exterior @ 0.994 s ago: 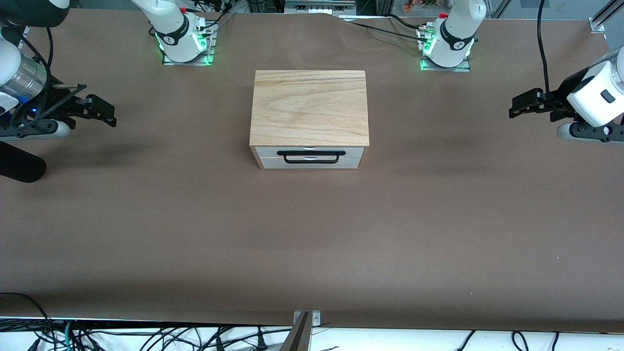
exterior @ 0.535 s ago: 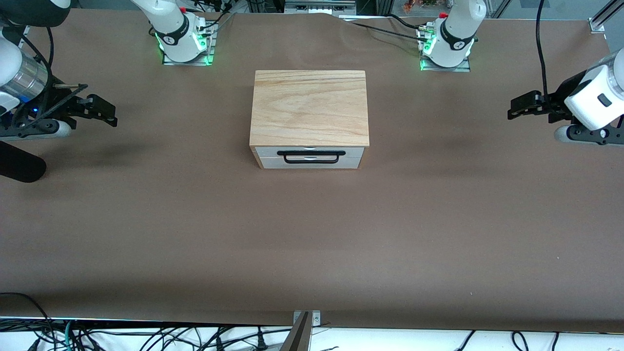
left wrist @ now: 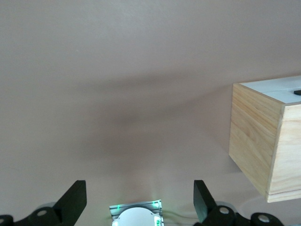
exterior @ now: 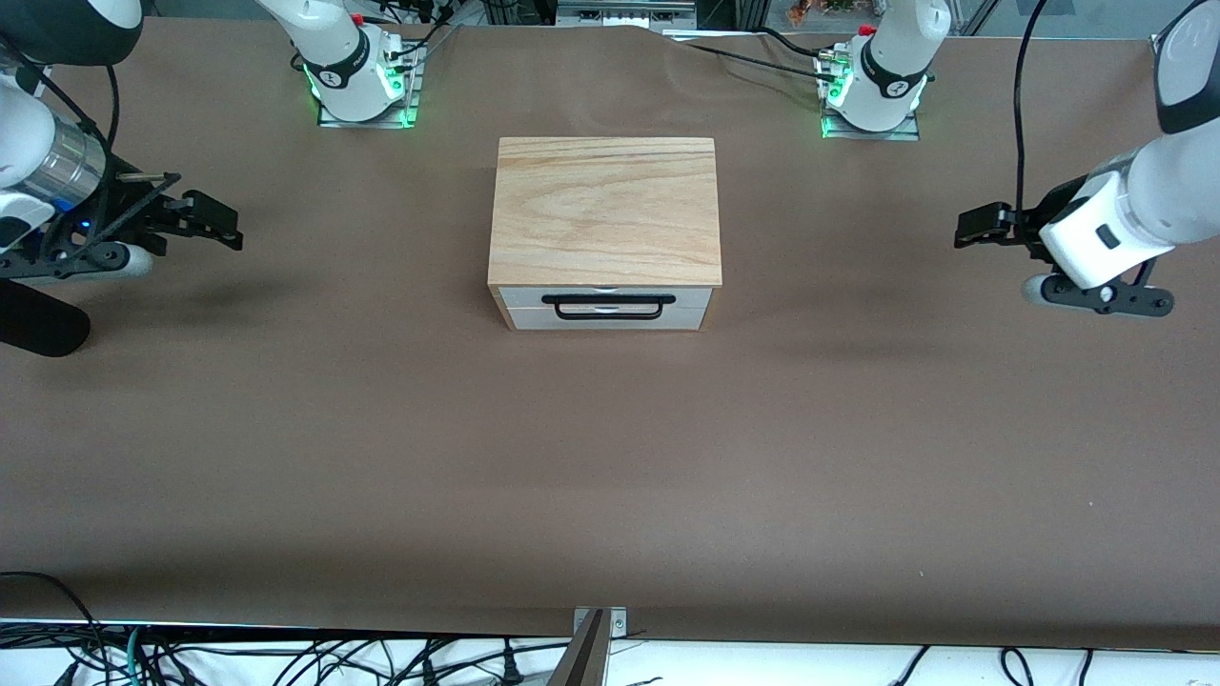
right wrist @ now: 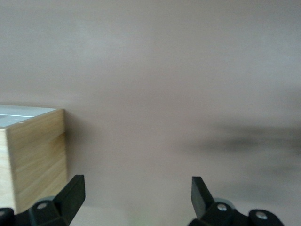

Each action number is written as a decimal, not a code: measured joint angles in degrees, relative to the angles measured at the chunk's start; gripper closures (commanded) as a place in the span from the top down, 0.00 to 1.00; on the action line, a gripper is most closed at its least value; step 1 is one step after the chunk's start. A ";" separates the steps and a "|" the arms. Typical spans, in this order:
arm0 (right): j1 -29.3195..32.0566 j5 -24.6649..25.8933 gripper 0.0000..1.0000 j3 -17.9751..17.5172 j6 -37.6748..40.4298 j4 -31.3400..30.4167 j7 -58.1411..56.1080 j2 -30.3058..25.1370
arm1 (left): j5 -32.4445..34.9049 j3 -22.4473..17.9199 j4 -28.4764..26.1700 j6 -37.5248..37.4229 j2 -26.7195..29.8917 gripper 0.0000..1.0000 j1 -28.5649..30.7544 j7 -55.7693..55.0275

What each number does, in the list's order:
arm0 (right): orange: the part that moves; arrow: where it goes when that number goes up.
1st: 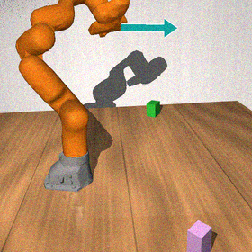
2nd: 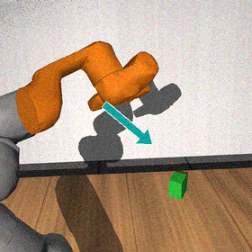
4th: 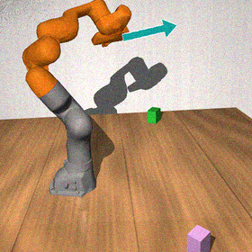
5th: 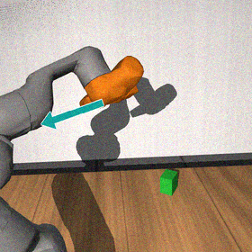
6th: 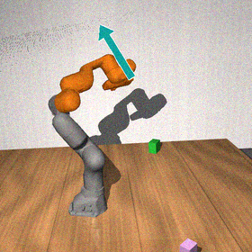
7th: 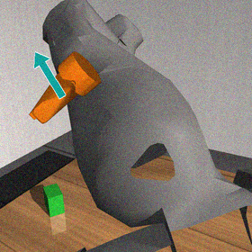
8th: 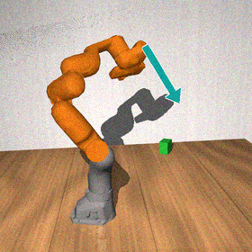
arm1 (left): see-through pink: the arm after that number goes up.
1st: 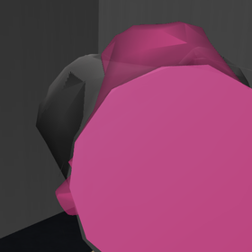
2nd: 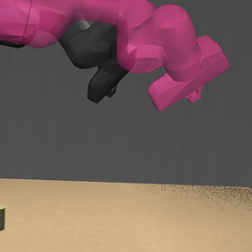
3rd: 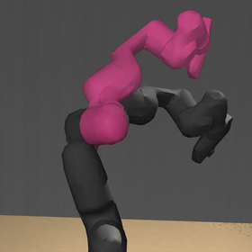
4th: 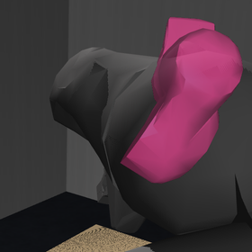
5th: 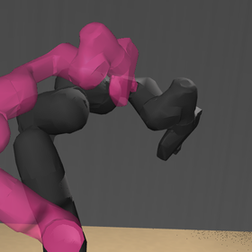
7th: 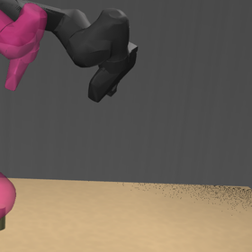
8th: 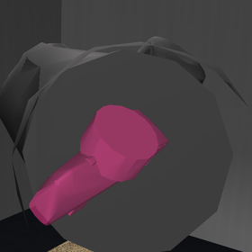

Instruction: Pull top drawer with both arms simultaneously

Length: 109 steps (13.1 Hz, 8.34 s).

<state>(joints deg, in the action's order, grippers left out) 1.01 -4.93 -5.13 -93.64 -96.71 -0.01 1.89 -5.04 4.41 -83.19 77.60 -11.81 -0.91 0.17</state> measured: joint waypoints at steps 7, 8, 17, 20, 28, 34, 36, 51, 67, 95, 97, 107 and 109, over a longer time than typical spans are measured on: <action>-1.58 -18.26 1.00 -0.22 2.98 -0.67 -8.72 9.96 | -25.12 0.44 -0.76 5.95 -12.59 1.00 -0.81 0.52; -2.05 -22.37 1.00 -0.25 2.88 -0.72 -9.01 12.11 | -28.25 0.64 -0.75 7.81 -13.63 1.00 -1.59 0.54; -8.49 -62.14 1.00 -0.38 -6.86 -6.56 -28.65 27.32 | -56.58 0.88 -2.45 18.77 -27.83 1.00 -4.11 27.23; -11.43 -70.00 0.91 -0.38 -9.73 -7.02 -40.34 31.53 | -64.67 0.94 -5.50 22.16 -29.50 1.00 -6.32 35.49; -14.78 -81.80 0.43 -0.38 -11.62 -7.15 -61.52 38.72 | -72.34 2.91 -12.94 25.31 -30.05 1.00 -9.43 48.58; -15.38 -82.47 0.11 -0.39 -11.07 -6.75 -62.00 38.66 | -75.26 4.68 -16.21 28.12 -30.18 0.39 -9.96 54.10; -15.46 -82.60 0.00 -0.39 -10.81 -6.62 -62.62 38.51 | -75.26 4.72 -16.21 28.13 -30.18 0.28 -9.96 54.30; -15.37 -82.44 0.00 -0.04 -11.32 -1.99 -62.78 40.27 | -75.92 4.86 -12.62 28.26 -31.52 0.15 -9.47 55.89; -15.70 -82.29 0.00 0.79 -18.00 22.59 -50.79 52.97 | -75.94 3.62 12.26 30.57 -45.58 0.24 -8.90 47.63; -9.20 -44.99 1.00 1.40 -12.20 26.92 -32.54 43.35 | -52.26 -2.96 14.96 24.53 -39.93 1.00 -6.41 36.69; -8.17 -34.72 1.00 2.45 -7.80 27.03 -29.15 40.01 | -49.69 -6.97 16.66 18.96 -38.70 1.00 -6.29 36.81; -7.97 3.35 1.00 6.25 17.26 26.55 -16.48 19.71 | -13.27 -11.56 24.53 8.87 -25.29 1.00 -5.82 36.66; -7.15 3.44 1.00 7.54 16.40 21.86 -16.21 15.02 | -7.22 -11.65 24.52 8.82 -22.16 1.00 -5.81 36.66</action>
<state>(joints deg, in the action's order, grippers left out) -6.14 -1.48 2.41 -77.23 -74.84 -16.21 16.91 -12.26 -7.24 -58.67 86.42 -33.97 -6.73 36.83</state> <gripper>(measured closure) 0.000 0.000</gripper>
